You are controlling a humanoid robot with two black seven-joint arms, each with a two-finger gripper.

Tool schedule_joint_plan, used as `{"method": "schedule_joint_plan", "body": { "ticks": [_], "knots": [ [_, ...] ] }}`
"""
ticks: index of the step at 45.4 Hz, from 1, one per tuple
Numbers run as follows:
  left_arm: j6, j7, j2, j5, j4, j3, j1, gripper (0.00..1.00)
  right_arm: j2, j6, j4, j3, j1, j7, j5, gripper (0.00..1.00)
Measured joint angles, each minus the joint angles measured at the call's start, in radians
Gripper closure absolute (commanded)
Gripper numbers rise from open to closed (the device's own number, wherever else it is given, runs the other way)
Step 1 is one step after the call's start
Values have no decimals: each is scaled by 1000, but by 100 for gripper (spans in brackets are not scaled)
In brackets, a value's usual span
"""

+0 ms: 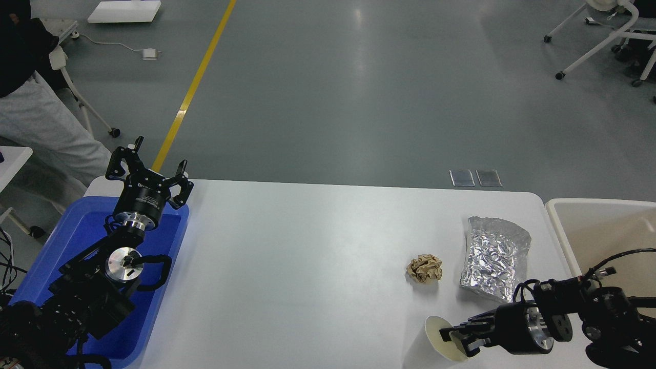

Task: Tidy desktop
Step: 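Close the right gripper on the rim of the white paper cup, then lift the cup with the right gripper and carry it over the white bin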

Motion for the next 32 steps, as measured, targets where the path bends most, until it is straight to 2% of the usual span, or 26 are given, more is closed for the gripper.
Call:
{"method": "schedule_joint_plan", "body": {
  "ticks": [15,24,32],
  "knots": [
    [0,0,-1,0,0,0,0,0,-21,24,1,0,29,24,-5,100],
    [0,0,-1,0,0,1,0,0,-74,109,16,0,126,19,12,100],
    [0,0,0,0,0,0,0,0,-146,249,45,10,265,17,41,100]
  ]
}}
